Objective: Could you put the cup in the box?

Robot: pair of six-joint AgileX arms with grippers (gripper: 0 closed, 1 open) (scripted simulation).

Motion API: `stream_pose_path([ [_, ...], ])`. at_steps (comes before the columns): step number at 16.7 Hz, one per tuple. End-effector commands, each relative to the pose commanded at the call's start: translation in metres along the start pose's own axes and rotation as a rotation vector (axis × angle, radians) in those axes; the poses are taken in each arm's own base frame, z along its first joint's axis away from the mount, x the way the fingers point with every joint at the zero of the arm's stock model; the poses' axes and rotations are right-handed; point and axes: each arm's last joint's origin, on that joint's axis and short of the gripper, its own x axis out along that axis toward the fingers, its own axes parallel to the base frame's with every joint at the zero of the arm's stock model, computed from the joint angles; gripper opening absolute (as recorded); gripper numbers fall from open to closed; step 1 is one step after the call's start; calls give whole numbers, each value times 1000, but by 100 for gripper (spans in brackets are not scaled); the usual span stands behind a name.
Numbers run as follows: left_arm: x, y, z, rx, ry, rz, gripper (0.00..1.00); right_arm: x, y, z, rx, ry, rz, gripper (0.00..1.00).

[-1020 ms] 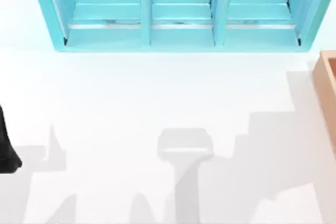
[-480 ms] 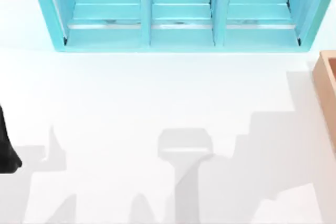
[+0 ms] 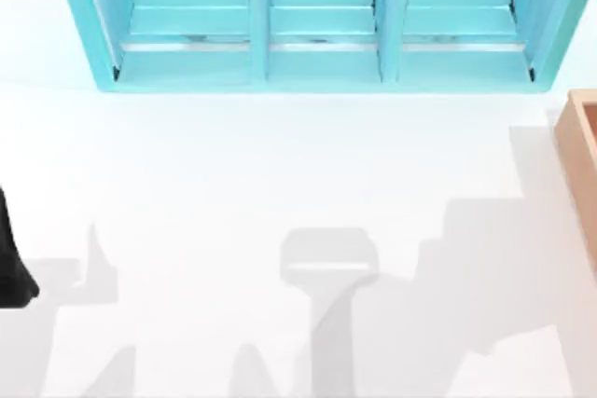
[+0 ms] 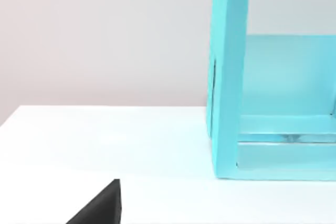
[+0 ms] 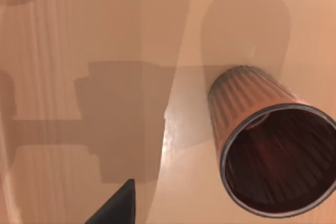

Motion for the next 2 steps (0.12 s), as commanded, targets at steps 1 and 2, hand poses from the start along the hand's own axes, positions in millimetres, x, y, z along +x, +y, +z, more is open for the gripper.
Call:
stream_pose_path([
  [1, 0, 0, 0, 0, 0, 0, 100, 0, 0, 0, 0, 0, 0, 100],
  [2, 0, 0, 0, 0, 0, 0, 100, 0, 0, 0, 0, 0, 0, 100],
])
